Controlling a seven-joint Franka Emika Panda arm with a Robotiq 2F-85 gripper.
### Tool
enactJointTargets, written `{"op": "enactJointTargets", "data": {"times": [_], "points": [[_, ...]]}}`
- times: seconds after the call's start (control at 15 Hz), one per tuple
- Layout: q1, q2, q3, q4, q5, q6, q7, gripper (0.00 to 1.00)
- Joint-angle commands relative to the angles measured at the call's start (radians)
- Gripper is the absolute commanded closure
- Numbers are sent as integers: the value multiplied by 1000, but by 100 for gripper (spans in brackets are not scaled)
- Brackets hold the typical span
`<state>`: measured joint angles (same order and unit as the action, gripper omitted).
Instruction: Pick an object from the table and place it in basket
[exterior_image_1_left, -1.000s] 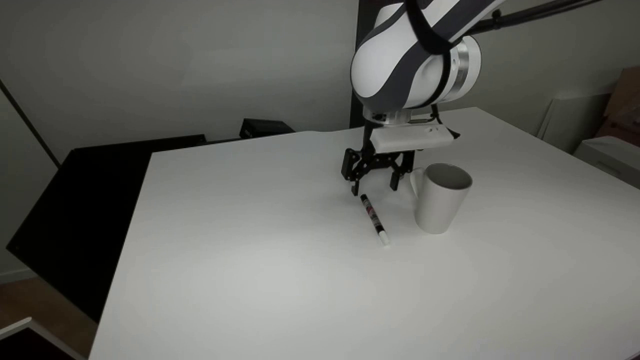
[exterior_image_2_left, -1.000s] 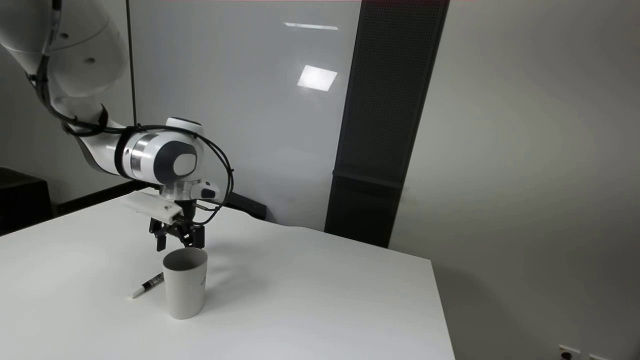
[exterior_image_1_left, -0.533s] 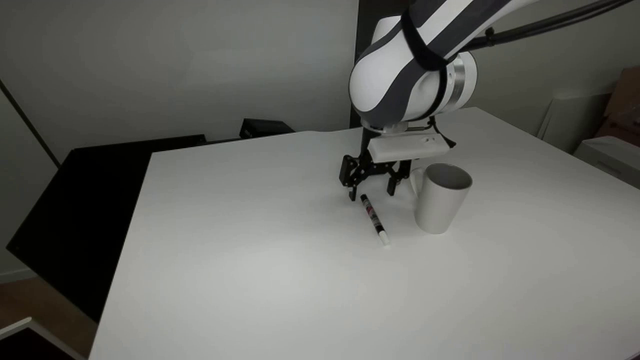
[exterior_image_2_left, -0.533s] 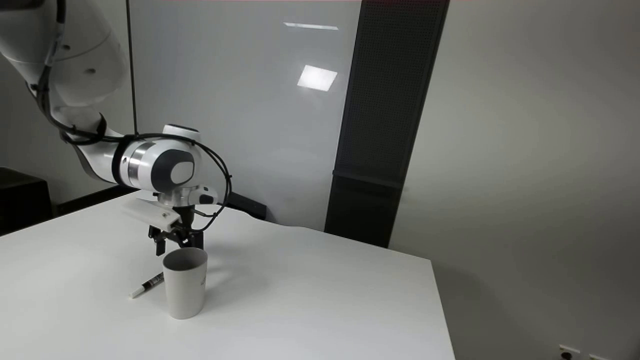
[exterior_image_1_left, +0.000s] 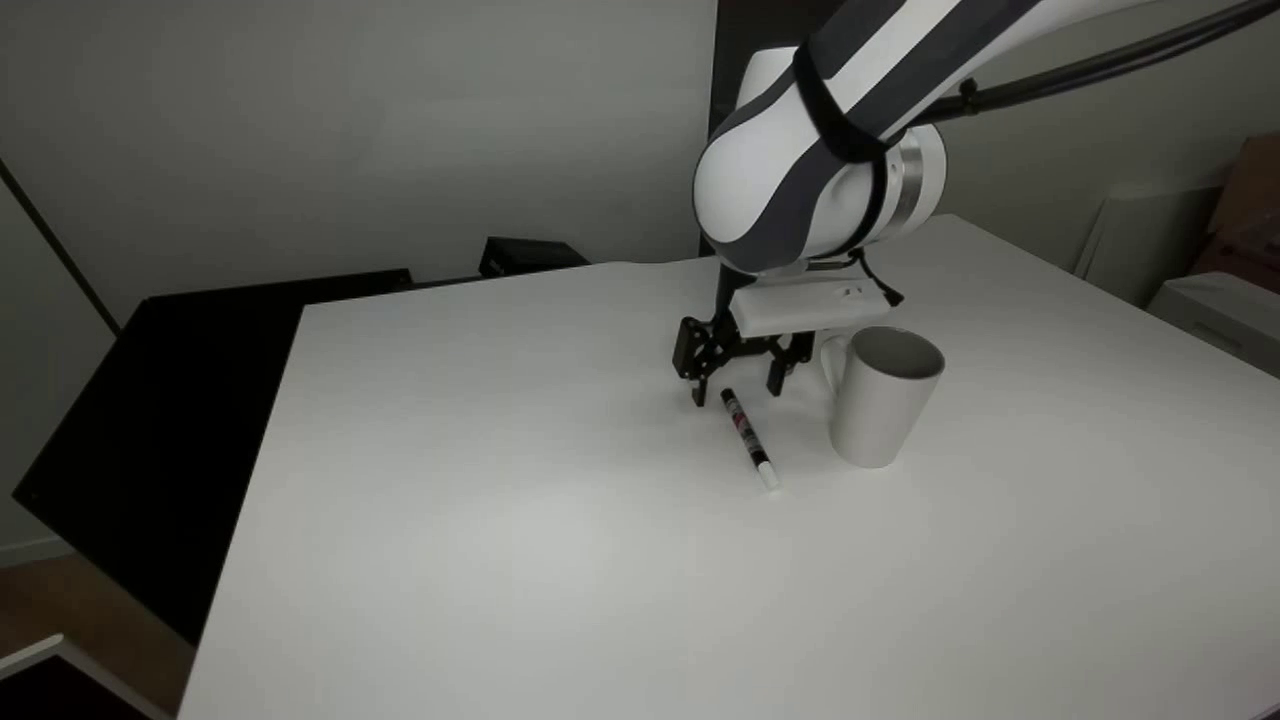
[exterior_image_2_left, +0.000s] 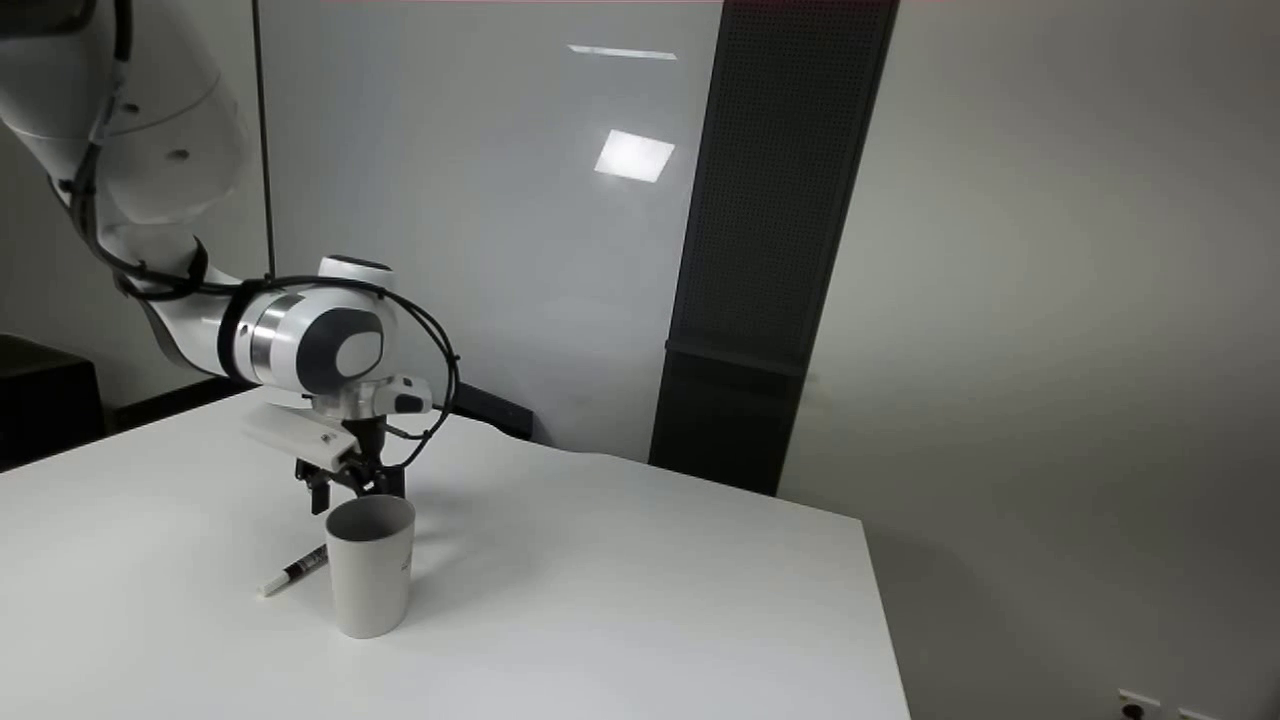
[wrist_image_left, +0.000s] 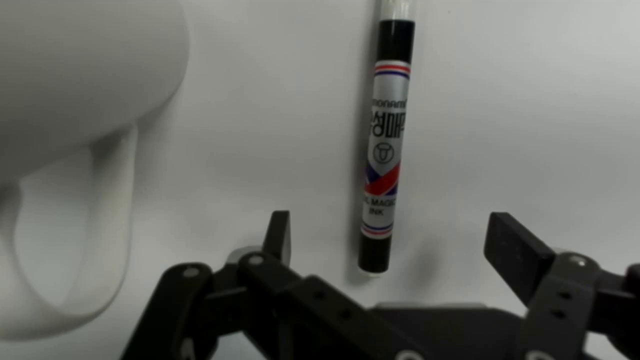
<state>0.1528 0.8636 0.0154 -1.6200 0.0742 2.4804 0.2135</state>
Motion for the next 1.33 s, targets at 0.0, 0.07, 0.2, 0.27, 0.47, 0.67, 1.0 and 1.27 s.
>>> {"op": "enactJointTargets", "data": {"times": [0.0,0.07,0.2,0.27,0.47,0.67,1.0,1.27], "points": [[11,9,-13,7,-12,15,21,0],[11,10,-13,8,-12,16,21,0],[12,13,-14,8,-12,18,21,0],[12,15,-14,9,-13,19,21,0],[16,24,-18,10,-16,26,23,0],[19,32,-22,12,-20,31,25,25],[26,32,-31,12,-31,33,30,51],[28,32,-40,12,-34,36,33,75]]}}
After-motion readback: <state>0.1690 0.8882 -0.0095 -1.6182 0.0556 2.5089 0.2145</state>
